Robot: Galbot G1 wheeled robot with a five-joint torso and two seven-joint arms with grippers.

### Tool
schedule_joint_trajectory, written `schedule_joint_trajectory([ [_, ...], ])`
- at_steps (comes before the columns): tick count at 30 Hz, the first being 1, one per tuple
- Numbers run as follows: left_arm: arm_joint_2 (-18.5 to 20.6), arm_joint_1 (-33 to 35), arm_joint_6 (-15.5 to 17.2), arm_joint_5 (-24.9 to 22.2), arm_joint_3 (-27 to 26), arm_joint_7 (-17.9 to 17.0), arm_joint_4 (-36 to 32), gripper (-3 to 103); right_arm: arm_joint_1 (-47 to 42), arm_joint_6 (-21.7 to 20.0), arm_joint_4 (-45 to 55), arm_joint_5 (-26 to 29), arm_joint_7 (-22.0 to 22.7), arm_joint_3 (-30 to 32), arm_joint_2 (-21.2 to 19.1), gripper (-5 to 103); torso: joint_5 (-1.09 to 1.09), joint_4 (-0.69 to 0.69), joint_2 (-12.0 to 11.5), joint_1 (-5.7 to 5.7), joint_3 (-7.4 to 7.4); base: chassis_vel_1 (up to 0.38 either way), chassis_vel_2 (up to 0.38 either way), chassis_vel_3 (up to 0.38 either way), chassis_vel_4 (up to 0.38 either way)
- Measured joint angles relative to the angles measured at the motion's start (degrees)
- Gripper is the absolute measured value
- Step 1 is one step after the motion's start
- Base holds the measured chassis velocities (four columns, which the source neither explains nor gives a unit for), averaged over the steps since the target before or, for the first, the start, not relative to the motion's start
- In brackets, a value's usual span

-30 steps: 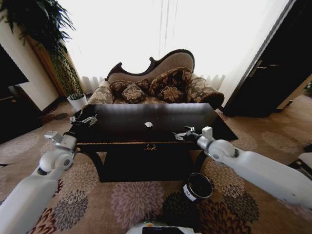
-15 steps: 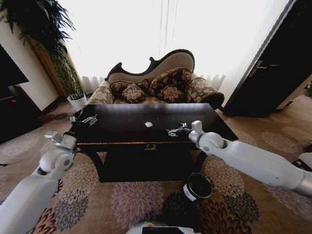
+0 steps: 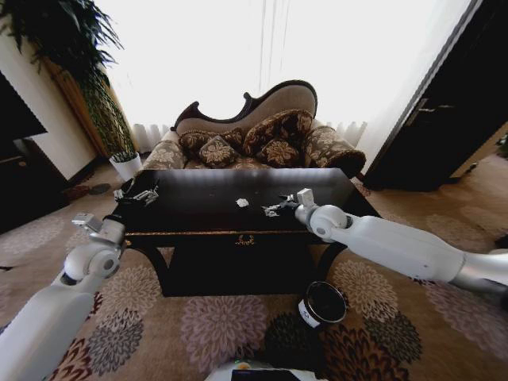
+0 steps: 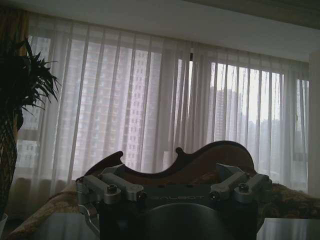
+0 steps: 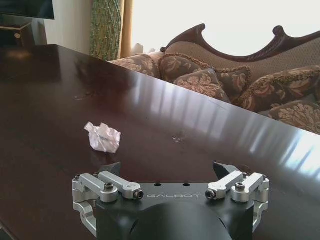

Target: Move to the front of the table and place the trash on the table into the trash bin.

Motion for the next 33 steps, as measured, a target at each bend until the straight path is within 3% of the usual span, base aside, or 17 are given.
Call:
schedule_joint_trajectory([
  [12,0.00,0.00,0.00,0.00,0.00,0.00,0.00,100,3.56,-0.23,-4.10,-0.39,1.00,-4.16,7.01,100,0.00,0.01,0.00,0.00,0.00,0.000,0.000,0.000,0.000],
  [33,0.00,0.00,0.00,0.00,0.00,0.00,0.00,100,4.12,-0.65,-5.22,-0.63,0.36,-5.30,9.88,100,0.00,0.01,0.00,0.00,0.00,0.000,0.000,0.000,0.000],
])
